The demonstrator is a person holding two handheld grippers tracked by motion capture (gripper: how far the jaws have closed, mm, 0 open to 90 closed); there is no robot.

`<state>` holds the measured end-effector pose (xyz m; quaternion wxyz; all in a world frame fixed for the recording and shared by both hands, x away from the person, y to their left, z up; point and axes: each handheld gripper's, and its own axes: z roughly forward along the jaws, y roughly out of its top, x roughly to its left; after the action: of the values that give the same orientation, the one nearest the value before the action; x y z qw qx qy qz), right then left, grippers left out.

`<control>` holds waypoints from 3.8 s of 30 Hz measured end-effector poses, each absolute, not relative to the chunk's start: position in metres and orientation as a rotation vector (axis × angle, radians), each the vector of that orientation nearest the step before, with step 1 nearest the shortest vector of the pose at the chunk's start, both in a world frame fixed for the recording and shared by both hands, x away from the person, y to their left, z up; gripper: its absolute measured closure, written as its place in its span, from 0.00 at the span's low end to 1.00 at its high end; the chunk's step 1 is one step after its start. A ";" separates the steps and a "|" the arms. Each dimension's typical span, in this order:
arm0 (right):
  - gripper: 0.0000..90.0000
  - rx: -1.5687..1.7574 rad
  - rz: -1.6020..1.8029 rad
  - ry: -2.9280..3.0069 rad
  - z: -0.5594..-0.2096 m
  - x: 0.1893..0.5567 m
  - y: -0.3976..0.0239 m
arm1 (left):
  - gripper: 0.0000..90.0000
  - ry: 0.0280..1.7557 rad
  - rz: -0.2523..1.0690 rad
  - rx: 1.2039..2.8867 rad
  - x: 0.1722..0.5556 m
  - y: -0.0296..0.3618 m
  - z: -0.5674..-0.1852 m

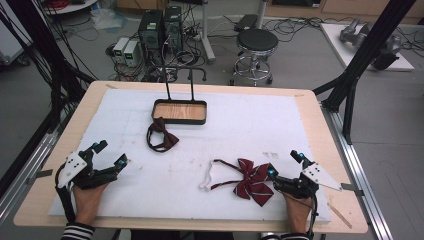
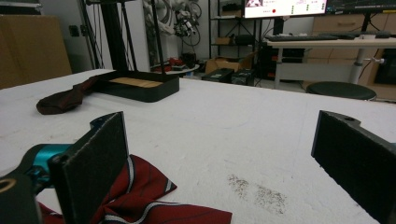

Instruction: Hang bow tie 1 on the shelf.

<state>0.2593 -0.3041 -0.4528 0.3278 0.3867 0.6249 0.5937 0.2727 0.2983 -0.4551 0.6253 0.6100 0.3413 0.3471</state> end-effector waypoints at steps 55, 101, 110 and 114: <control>0.03 0.738 1.411 2.331 -0.408 0.279 -0.261 | 0.15 0.789 0.805 1.395 0.272 0.298 -0.455; 0.25 0.456 0.810 2.850 -0.414 0.315 -0.222 | 0.15 0.789 0.806 1.393 0.273 0.298 -0.455; 0.36 0.417 0.723 2.896 -0.414 0.316 -0.216 | 0.15 0.789 0.805 1.392 0.273 0.298 -0.455; 0.41 0.403 0.698 2.922 -0.411 0.317 -0.214 | 0.15 0.791 0.805 1.392 0.273 0.298 -0.455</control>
<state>0.3171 -0.2139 -0.4112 0.0553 0.1327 0.9625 0.2300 0.2725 0.2982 -0.4552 0.6250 0.6064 0.3446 0.3507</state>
